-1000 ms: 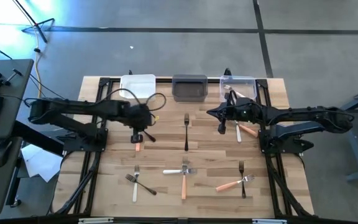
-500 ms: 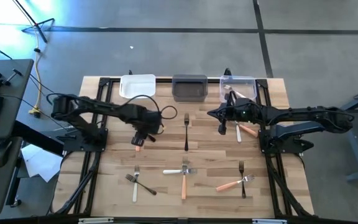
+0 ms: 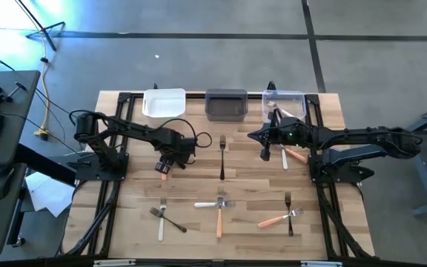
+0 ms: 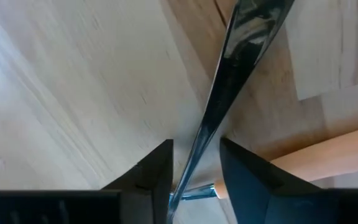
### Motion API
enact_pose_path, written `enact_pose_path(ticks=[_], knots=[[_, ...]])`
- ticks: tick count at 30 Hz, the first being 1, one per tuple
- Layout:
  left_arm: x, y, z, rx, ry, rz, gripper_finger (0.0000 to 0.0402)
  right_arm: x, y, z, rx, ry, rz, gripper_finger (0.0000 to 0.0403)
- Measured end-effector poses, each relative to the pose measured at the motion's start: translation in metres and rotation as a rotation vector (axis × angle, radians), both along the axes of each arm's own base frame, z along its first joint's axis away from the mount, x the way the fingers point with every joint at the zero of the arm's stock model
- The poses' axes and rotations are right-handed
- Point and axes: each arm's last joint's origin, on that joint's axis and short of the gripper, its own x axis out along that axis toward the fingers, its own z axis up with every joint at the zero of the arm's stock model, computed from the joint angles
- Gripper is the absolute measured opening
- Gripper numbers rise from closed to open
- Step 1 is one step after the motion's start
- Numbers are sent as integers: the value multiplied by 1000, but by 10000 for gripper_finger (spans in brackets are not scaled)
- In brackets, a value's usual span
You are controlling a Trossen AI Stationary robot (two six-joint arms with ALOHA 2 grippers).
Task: Sort silverware by color (type)
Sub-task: Put the top left black fork into the white bin
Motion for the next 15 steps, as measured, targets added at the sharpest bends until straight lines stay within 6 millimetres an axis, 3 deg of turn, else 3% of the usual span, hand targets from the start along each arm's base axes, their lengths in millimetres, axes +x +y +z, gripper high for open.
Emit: enact_pose_path(ticks=[8, 15], knots=[[-2, 0, 0, -11, 14, -14, 15, 0, 0, 0, 1, 2, 0, 0], [-1, 1, 7, 28, 62, -28, 9, 0, 0, 0, 1, 2, 0, 0]])
